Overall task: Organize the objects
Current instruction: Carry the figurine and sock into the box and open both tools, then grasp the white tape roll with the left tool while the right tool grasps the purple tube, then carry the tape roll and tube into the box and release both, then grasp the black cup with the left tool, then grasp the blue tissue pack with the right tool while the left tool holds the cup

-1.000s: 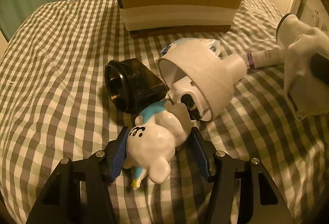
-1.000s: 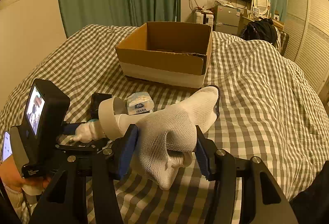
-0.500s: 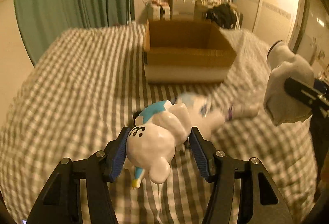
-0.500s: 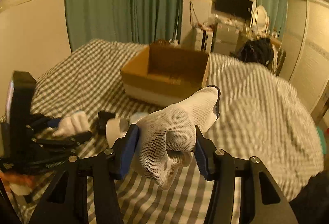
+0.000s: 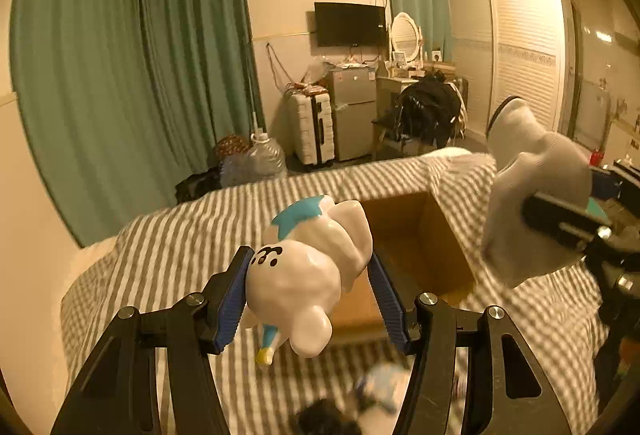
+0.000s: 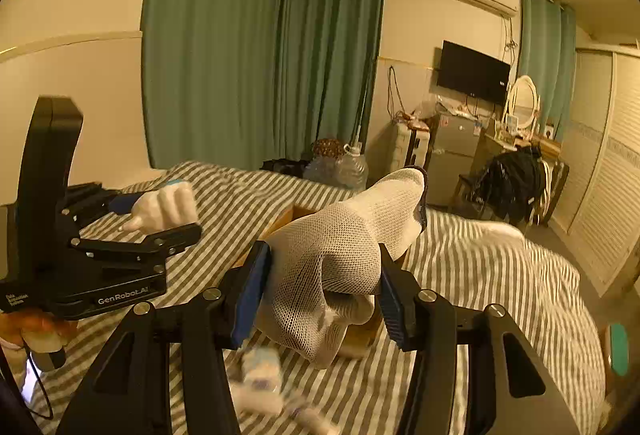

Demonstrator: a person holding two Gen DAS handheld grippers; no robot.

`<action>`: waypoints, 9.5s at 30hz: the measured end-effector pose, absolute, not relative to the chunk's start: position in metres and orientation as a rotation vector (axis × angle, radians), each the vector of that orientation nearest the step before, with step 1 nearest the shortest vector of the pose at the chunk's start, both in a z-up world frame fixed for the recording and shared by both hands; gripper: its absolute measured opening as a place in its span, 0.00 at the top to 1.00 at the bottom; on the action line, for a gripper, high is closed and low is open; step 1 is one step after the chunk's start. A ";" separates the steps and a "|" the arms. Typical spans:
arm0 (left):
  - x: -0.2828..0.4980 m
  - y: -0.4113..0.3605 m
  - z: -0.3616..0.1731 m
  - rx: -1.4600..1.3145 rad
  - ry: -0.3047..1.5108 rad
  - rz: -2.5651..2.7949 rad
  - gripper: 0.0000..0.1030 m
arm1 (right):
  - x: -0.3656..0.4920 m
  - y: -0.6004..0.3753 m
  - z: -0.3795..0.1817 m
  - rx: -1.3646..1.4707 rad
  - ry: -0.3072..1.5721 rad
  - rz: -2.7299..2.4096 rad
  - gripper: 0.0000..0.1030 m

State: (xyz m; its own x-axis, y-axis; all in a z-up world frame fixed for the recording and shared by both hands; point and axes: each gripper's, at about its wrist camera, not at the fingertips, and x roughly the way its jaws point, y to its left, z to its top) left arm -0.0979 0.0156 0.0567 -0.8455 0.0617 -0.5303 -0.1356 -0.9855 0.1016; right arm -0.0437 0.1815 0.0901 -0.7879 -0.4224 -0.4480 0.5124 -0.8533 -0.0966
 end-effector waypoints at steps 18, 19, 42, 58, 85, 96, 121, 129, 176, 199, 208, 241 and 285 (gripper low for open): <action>-0.250 0.055 -0.051 -1.068 0.265 2.733 0.42 | -0.235 0.155 -0.001 0.866 0.182 -2.532 0.50; -0.255 0.056 -0.059 -1.083 0.268 2.720 0.42 | -0.240 0.157 -0.010 0.892 0.179 -2.526 0.50; -0.082 0.019 -0.045 -1.113 0.171 2.835 0.05 | -0.121 0.213 0.025 0.804 0.345 -2.500 0.26; -0.026 0.050 -0.134 -1.287 0.306 2.561 0.05 | -0.061 0.205 -0.099 1.103 0.598 -2.192 0.35; -0.031 0.071 -0.147 -1.244 0.502 2.360 0.15 | -0.068 0.192 -0.135 1.311 0.692 -2.019 0.65; -0.032 0.078 -0.146 -1.252 0.536 2.319 0.50 | -0.061 0.196 -0.129 1.254 0.689 -2.084 0.76; 0.002 0.039 -0.023 -1.072 0.347 2.519 0.89 | -0.008 0.212 -0.049 1.100 0.589 -2.219 0.77; -0.002 0.042 0.019 -0.996 0.324 2.553 0.89 | 0.008 0.216 -0.005 0.990 0.559 -2.277 0.77; -0.214 0.079 -0.018 -1.143 0.392 2.552 0.26 | -0.204 0.195 -0.004 0.936 0.217 -2.458 0.46; -0.043 -0.011 0.082 -0.943 0.226 2.931 0.00 | -0.003 0.210 0.121 0.645 0.318 -2.564 0.22; -0.028 -0.024 0.014 -1.031 0.139 2.996 0.00 | 0.012 0.204 0.061 0.703 0.323 -2.552 0.21; -0.073 -0.010 -0.158 -1.593 0.122 2.747 0.33 | -0.055 0.177 -0.104 1.103 0.236 -2.412 0.21; -0.017 -0.013 -0.094 -1.343 -0.008 2.828 0.57 | -0.039 0.137 -0.102 1.116 0.527 -2.282 0.48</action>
State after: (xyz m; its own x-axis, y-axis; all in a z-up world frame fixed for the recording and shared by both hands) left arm -0.0172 -0.0126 -0.0935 -0.6319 0.0118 -0.7750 -0.0072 -0.9999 -0.0094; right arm -0.0391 0.1371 -0.1019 -0.5108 -0.2958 -0.8072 0.6196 -0.7776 -0.1071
